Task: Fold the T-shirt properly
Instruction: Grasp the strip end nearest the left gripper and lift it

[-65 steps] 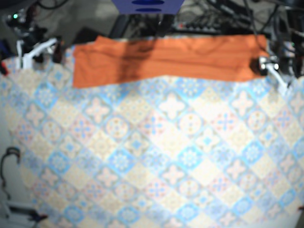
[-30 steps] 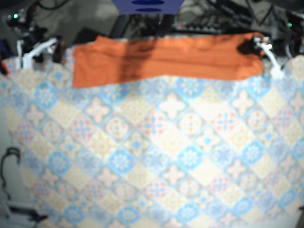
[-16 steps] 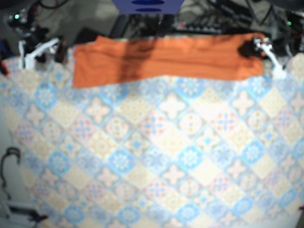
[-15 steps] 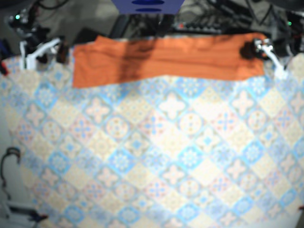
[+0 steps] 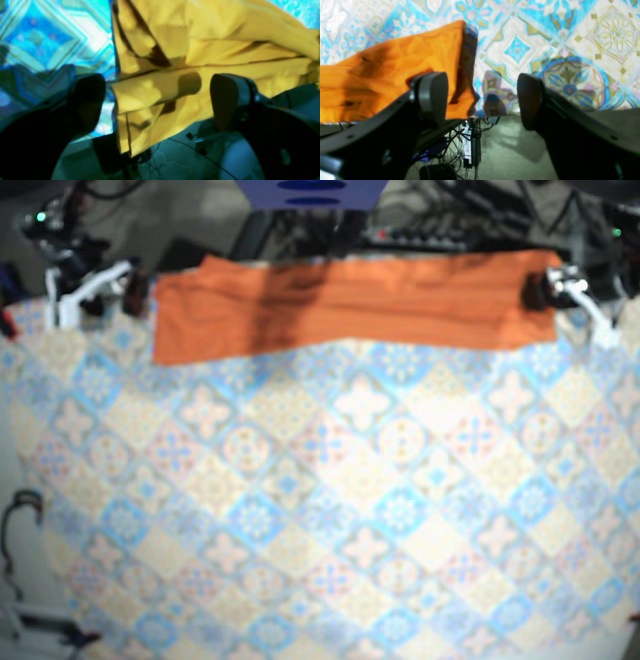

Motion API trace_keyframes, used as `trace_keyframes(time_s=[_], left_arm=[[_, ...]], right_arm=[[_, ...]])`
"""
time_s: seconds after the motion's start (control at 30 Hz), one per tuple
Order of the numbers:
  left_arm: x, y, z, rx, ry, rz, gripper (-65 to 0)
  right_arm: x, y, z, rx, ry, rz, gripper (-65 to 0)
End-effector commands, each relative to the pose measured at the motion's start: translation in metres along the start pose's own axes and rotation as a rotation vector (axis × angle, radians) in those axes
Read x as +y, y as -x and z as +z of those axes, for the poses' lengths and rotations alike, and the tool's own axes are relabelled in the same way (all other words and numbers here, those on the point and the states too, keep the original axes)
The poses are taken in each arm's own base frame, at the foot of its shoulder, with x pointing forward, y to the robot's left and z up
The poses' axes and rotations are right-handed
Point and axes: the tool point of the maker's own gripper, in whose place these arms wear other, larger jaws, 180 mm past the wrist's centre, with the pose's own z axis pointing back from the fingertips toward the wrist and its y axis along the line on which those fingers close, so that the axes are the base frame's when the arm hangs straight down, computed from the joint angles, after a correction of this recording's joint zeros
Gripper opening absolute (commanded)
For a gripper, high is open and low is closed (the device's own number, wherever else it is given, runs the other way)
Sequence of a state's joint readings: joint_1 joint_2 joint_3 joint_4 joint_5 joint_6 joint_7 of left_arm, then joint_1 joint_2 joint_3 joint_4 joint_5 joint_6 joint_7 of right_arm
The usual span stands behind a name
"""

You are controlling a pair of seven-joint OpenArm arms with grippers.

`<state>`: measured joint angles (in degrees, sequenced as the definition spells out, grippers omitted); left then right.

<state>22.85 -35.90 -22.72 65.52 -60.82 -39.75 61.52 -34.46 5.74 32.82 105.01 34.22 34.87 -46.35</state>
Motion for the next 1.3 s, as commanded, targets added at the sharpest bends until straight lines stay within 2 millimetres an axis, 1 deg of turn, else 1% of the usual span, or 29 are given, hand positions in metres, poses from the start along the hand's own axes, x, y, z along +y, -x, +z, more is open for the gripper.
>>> trace_keyframes(time_s=[0.0,0.1,0.23,0.27,0.33,0.53,0.7,0.87,0.93,1.07,1.13,1.27], left_arm=[[0.003,-0.012,0.007,-0.027,-0.007,-0.017,0.0],[-0.001,-0.015,0.003,-0.060,0.006,-0.006,0.0],[-0.005,-0.013,-0.002,-0.066,0.018,0.003,0.0],[-0.007,-0.018,-0.003,-0.077,0.022,0.002,0.0],[-0.010,-0.020,-0.008,-0.084,0.032,0.005,0.0],[-0.012,-0.021,-0.009,-0.089,0.040,0.008,0.0],[-0.017,-0.016,-0.014,-0.086,0.052,0.019,0.0],[-0.017,-0.011,-0.016,-0.073,0.054,0.021,0.0],[-0.016,-0.003,-0.015,-0.058,0.050,0.028,0.0],[-0.014,0.003,-0.015,-0.044,0.046,0.032,0.0],[-0.012,0.012,-0.013,-0.024,0.041,0.041,0.0],[-0.012,0.015,-0.013,-0.013,0.042,0.045,0.0]], right_arm=[[-0.001,-0.009,0.003,-0.028,0.000,0.020,-23.2],[-0.002,-0.004,0.003,-0.014,0.012,0.027,-23.2],[-0.003,0.003,0.002,0.014,0.036,0.047,-23.2],[0.000,0.004,0.000,0.018,0.030,0.047,-23.2],[0.005,0.006,-0.003,0.028,0.018,0.057,-23.2],[0.013,0.009,-0.007,0.043,-0.001,0.073,-23.2],[0.010,0.009,-0.006,0.042,0.008,0.070,-23.2],[0.009,0.009,-0.006,0.042,0.009,0.070,-23.2],[0.009,0.009,-0.006,0.042,0.009,0.070,-23.2],[0.009,0.010,-0.006,0.043,0.009,0.069,-23.2],[0.009,0.010,-0.006,0.043,0.009,0.069,-23.2],[0.009,0.010,-0.006,0.043,0.009,0.069,-23.2]])
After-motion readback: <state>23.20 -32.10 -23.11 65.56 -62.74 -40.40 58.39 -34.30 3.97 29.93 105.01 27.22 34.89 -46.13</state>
